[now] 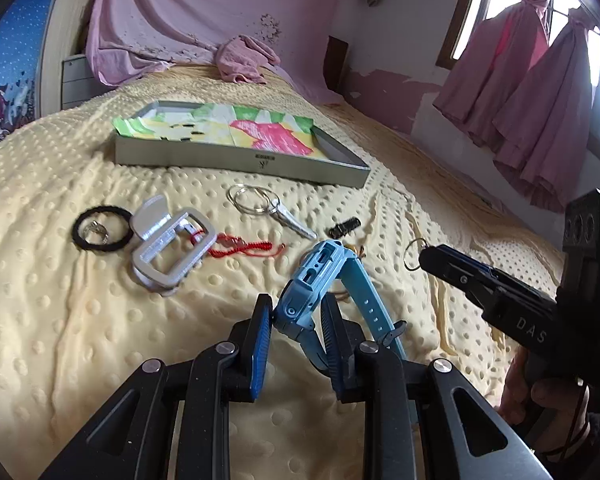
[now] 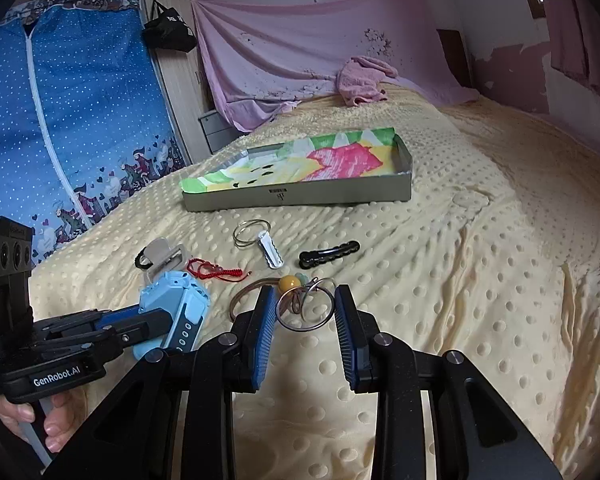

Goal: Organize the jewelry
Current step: 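Carry the blue smartwatch into the grey tray and open the left gripper, then withdraw the left gripper from the tray back over the jewelry, then grasp the silver buckle with the left gripper while the right gripper grasps the brown beaded cord, then place the silver buckle and brown beaded cord into the grey tray with both grippers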

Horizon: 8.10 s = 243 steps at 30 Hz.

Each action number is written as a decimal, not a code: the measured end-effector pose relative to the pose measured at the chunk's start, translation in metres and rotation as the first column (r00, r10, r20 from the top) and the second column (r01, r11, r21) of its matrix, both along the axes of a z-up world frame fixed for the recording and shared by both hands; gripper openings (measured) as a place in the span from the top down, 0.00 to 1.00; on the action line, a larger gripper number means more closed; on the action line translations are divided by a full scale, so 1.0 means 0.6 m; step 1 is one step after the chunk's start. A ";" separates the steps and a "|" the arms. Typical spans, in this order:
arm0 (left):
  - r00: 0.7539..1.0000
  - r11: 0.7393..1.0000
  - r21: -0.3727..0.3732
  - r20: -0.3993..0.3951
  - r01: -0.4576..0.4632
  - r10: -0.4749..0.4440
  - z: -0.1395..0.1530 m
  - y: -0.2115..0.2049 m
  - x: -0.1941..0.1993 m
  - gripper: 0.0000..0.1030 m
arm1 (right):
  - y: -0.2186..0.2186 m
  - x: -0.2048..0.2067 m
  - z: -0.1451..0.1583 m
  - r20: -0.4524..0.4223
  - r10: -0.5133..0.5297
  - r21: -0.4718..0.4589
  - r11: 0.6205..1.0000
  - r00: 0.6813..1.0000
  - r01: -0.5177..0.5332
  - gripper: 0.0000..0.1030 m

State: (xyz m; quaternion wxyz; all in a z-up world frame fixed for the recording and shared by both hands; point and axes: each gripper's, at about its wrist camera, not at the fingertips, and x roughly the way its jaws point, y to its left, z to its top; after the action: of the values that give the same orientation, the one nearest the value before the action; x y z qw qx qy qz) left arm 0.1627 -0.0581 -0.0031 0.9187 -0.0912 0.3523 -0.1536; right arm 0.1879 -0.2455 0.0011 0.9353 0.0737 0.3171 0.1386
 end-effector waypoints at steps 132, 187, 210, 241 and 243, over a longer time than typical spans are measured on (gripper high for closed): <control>0.907 0.952 0.086 0.340 -0.292 0.248 0.011 0.108 -0.011 0.00 | 0.050 0.013 0.043 0.211 -0.064 -0.095 0.992 0.975 0.085 0.01; 0.999 0.994 0.107 0.027 -0.027 0.025 -0.048 0.067 0.061 0.87 | 0.075 0.077 -0.065 -0.070 0.082 -0.018 0.996 0.994 -0.084 0.76; 0.987 0.999 0.008 0.160 -0.033 0.031 0.059 0.055 0.118 0.88 | 0.042 0.149 0.031 0.114 0.045 0.053 0.997 0.992 -0.051 0.76; 0.959 0.959 0.029 -0.018 -0.281 0.281 -0.007 0.119 0.362 0.88 | 0.114 0.407 -0.051 -0.153 -0.069 -0.093 0.994 0.986 0.055 0.76; 0.960 0.960 0.033 -0.018 -0.278 0.279 -0.006 0.118 0.359 0.88 | 0.114 0.405 -0.051 -0.152 -0.066 -0.095 0.994 0.986 0.052 0.73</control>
State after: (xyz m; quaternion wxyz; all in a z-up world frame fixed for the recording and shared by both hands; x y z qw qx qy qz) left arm 0.3781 0.0125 -0.0066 0.9284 -0.1275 0.3487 -0.0165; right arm 0.4306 -0.1773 -0.0293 0.9139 0.0512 0.3925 0.0904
